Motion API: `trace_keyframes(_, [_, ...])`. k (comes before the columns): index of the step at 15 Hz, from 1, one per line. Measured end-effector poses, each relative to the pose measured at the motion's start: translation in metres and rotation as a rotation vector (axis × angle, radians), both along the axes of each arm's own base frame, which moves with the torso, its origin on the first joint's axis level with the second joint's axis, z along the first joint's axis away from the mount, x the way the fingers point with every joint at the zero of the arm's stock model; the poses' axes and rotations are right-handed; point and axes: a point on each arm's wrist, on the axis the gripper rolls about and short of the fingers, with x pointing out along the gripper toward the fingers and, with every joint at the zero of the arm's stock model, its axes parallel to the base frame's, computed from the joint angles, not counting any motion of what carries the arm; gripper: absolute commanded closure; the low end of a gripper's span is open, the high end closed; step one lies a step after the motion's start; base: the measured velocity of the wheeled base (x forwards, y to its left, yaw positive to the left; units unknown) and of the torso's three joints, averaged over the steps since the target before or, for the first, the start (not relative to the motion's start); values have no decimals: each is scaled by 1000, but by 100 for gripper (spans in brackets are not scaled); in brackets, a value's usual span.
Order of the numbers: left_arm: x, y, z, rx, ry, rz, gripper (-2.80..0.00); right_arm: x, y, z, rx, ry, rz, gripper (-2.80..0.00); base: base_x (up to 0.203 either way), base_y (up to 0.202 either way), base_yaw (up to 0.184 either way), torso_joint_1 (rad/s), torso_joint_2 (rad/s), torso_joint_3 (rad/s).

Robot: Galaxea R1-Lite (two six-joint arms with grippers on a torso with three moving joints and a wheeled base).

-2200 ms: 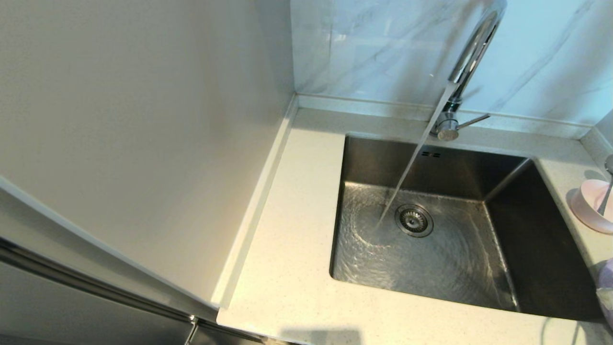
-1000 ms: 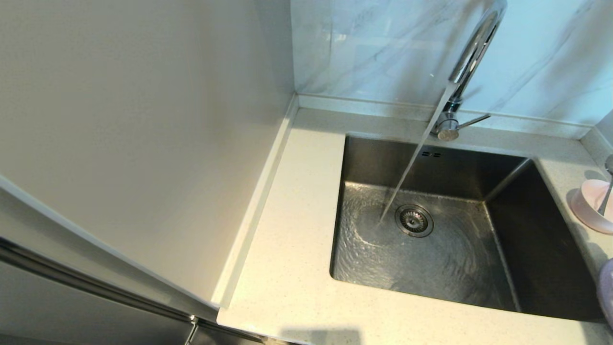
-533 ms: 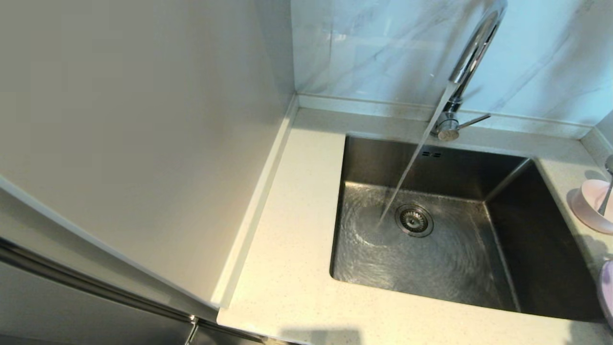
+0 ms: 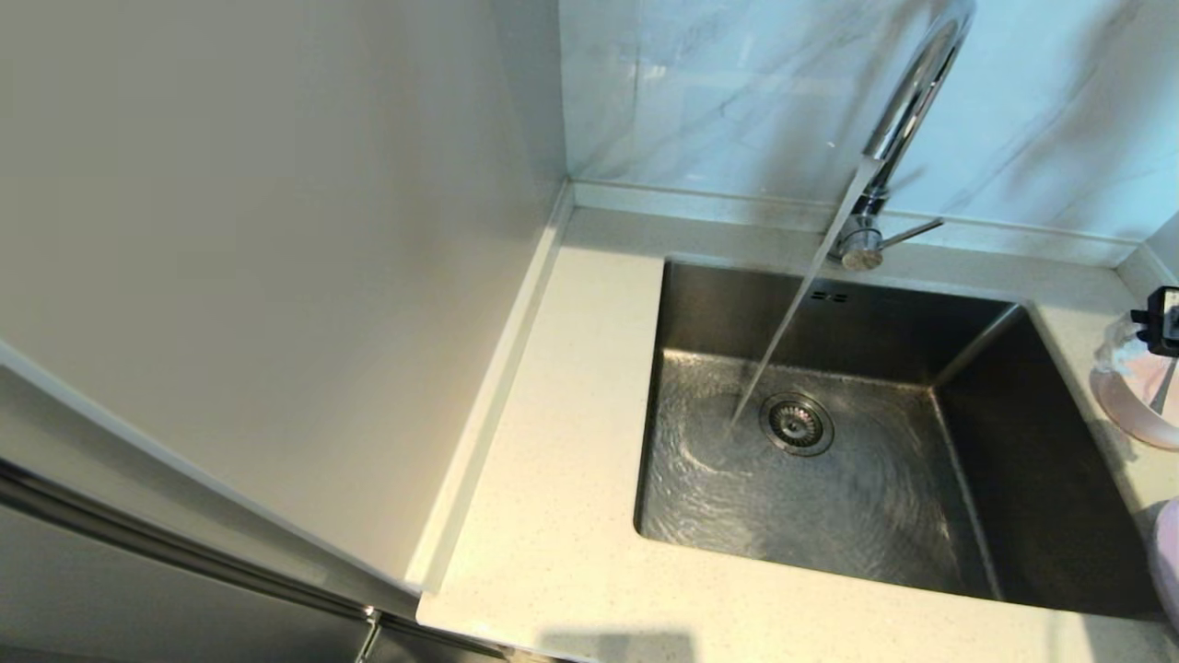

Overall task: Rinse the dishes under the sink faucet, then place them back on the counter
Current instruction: Pick up the spoon

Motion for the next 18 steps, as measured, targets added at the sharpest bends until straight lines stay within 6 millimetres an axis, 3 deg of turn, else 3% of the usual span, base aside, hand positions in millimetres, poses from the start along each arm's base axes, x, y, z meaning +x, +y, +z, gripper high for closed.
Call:
trace_keyframes(9, [0, 0, 0, 0, 0, 0, 0, 36, -79, -19, -38, 8, -62, -280, 0, 0, 0, 0, 0, 0])
trace_keyframes(13, [0, 0, 0, 0, 0, 1, 0, 40, -85, -23, -63, 41, -12, -280, 0, 0, 0, 0, 0, 0])
trace_keyframes(18, [0, 0, 0, 0, 0, -1, 0, 30, -80, 1, -67, 21, 7, -280, 0, 0, 0, 0, 0, 0])
